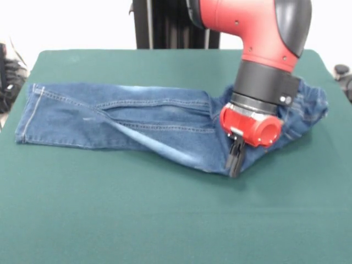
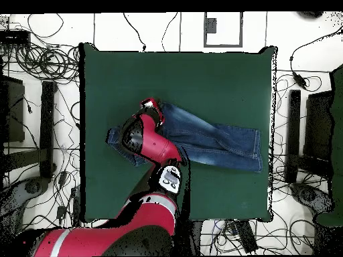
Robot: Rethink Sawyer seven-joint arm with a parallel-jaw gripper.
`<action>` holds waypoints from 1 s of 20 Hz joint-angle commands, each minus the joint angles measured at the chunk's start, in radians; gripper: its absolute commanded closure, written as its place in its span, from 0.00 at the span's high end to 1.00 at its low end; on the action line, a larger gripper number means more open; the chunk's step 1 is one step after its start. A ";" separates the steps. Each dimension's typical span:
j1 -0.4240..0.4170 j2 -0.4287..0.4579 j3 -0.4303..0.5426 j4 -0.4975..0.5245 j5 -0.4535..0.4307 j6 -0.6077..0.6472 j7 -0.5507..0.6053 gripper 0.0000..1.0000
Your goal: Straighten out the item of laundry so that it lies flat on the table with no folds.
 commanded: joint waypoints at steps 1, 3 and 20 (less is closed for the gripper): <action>-0.010 -0.019 0.152 -0.138 0.075 0.004 0.179 0.00; -0.023 -0.027 0.174 -0.141 0.062 0.004 0.191 0.00; -0.015 0.019 0.211 -0.243 0.155 -0.030 0.200 0.00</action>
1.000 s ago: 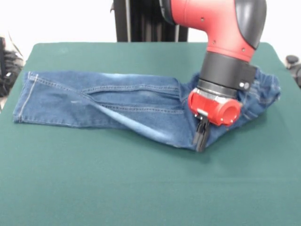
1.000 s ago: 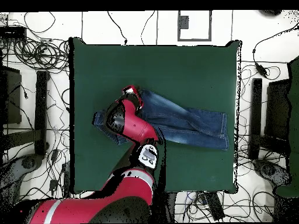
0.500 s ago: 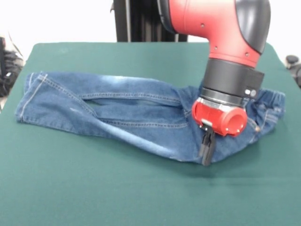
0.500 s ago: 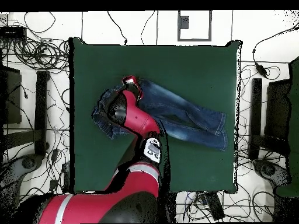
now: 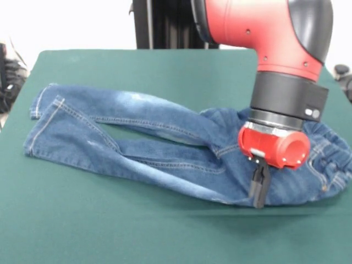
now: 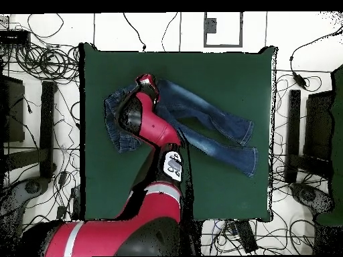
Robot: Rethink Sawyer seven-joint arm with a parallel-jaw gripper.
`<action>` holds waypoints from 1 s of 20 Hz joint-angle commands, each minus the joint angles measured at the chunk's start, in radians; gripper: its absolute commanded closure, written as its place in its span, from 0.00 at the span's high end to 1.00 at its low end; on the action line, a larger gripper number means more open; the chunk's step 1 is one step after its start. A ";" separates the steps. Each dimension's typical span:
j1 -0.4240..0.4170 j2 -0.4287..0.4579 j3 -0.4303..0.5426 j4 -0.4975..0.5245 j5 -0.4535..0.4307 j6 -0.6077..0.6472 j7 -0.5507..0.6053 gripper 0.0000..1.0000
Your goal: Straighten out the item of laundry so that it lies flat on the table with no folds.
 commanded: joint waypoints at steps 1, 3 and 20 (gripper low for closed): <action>0.025 0.019 0.140 -0.101 0.104 -0.037 0.201 0.00; 0.031 0.033 0.138 -0.115 0.121 -0.042 0.194 0.00; 0.292 -0.179 -0.384 0.160 0.090 0.748 0.121 1.00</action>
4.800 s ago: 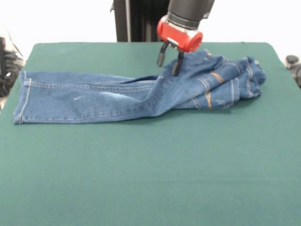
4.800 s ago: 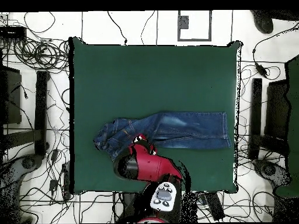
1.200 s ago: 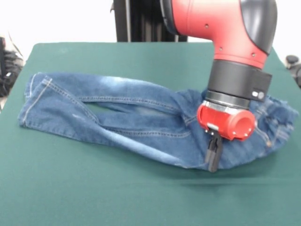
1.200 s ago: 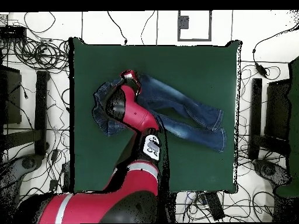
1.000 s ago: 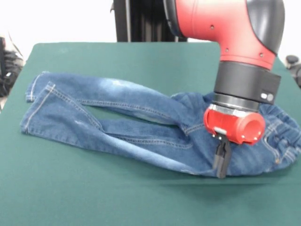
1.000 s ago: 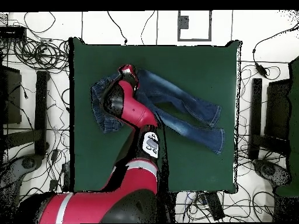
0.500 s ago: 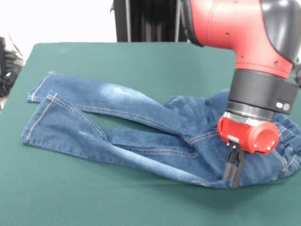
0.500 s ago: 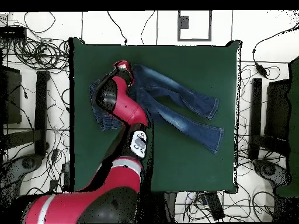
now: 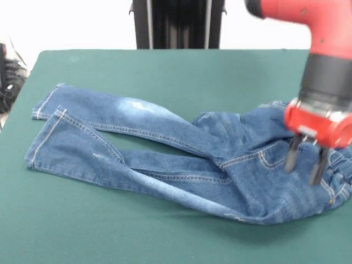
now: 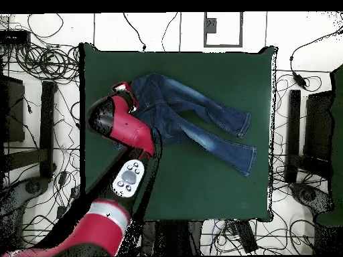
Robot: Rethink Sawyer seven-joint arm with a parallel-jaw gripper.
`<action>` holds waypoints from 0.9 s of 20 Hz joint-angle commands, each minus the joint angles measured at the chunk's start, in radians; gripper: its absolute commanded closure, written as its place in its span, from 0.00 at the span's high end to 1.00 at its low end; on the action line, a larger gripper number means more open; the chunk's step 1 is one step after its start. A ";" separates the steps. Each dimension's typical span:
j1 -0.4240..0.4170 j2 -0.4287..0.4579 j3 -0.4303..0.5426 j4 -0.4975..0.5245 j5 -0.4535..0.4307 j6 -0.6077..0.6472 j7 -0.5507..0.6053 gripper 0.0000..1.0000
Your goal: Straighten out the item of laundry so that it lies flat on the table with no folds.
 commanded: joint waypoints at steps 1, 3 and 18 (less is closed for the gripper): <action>0.020 -0.266 -0.091 0.251 -0.122 0.362 0.097 1.00; -0.016 -0.340 -0.047 0.327 -0.148 0.350 0.041 1.00; -0.326 -0.455 0.362 0.643 -0.379 -0.139 0.096 1.00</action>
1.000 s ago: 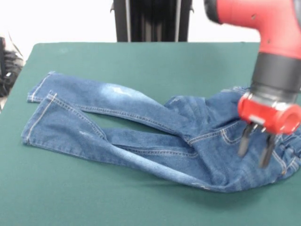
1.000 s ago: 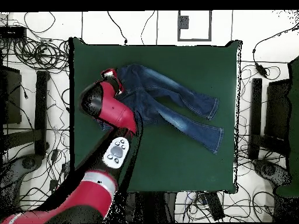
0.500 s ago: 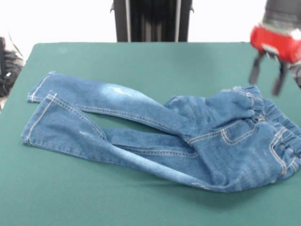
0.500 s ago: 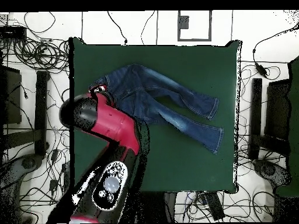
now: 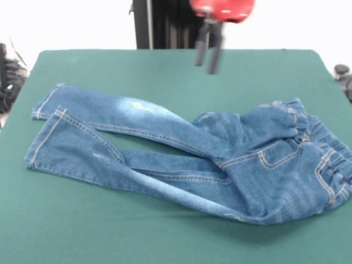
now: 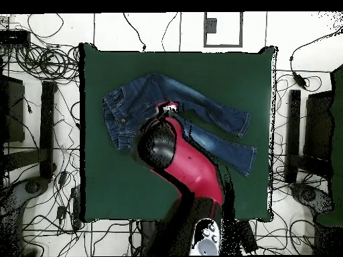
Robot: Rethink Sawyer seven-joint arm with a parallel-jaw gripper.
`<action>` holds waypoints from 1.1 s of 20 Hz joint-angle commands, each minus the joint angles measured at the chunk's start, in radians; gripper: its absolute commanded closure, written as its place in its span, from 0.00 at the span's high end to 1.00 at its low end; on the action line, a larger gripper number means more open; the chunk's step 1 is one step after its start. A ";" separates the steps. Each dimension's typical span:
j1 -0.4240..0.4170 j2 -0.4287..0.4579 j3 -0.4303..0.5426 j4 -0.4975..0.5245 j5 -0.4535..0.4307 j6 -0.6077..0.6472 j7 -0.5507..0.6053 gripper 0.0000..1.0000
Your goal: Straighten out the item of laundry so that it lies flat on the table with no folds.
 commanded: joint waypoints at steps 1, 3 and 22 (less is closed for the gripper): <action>-0.054 0.026 0.296 0.245 -0.131 -0.173 0.118 1.00; -0.050 0.044 0.302 0.234 -0.138 -0.198 0.153 1.00; -0.176 0.110 0.510 0.257 -0.145 -0.273 0.215 1.00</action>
